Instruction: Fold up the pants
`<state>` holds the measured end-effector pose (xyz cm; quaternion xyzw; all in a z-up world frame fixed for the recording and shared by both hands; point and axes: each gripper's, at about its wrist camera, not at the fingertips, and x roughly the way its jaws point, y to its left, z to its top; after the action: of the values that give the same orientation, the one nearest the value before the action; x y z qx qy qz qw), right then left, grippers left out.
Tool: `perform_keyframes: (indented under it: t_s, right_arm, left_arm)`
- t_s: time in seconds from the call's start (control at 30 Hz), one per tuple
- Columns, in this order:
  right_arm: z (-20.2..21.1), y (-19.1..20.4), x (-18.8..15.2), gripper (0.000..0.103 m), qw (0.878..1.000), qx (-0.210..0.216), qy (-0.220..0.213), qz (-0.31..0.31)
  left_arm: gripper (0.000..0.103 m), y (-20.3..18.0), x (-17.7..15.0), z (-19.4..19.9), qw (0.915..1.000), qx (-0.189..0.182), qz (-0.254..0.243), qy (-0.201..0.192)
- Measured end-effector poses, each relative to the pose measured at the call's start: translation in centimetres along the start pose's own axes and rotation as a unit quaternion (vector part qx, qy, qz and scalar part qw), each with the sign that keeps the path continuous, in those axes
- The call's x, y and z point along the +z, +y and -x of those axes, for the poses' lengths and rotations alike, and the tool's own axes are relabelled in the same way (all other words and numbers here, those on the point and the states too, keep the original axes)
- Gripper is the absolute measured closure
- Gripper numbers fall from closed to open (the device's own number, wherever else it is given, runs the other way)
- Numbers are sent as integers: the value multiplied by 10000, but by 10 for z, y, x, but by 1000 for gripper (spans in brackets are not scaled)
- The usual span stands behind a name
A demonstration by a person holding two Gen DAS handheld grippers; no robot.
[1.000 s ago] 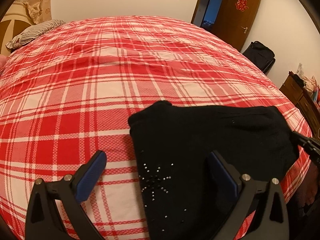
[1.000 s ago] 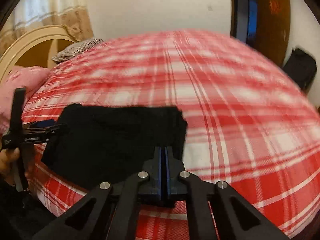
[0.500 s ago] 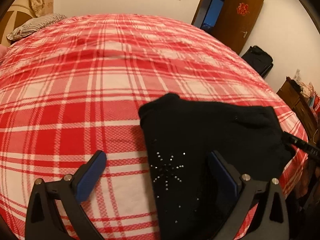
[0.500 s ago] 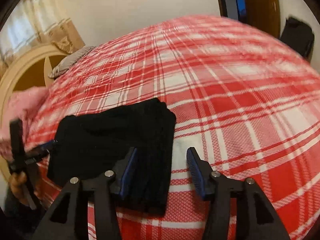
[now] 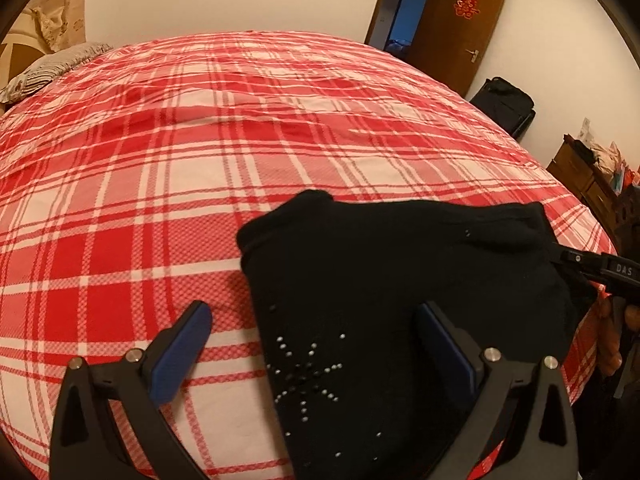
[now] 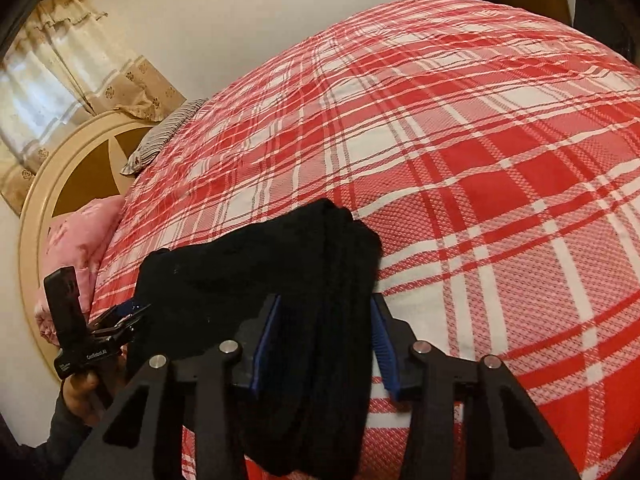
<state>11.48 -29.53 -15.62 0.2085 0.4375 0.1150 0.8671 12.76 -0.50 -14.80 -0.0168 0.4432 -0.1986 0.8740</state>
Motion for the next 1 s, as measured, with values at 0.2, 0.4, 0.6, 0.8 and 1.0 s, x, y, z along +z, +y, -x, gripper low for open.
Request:
perform_keyframes:
  t_s: [0.2,0.4,0.6,0.8,1.0]
  right_arm:
    - [0,-3,0,67,9998,185,10,-58]
    - [6,3,-2,76,9992,367,-135,-12]
    - [14,11,0,77,9985,502,-225,65]
    - [21,28,10,77,9977,576,-201,293]
    - [22,78,37,77,9920,724,-136,1025]
  left_arm:
    - [7,-5,1,-1,9999,-87,-61,23]
    - [46,-14,0,2,9990,-395,-221,51]
    - [70,-11,-1,7,9979,-630,-123,-49]
    - [90,0,-2,19,9961,-834,133,-265]
    - [91,14,1,47,9941,-830,340,-608]
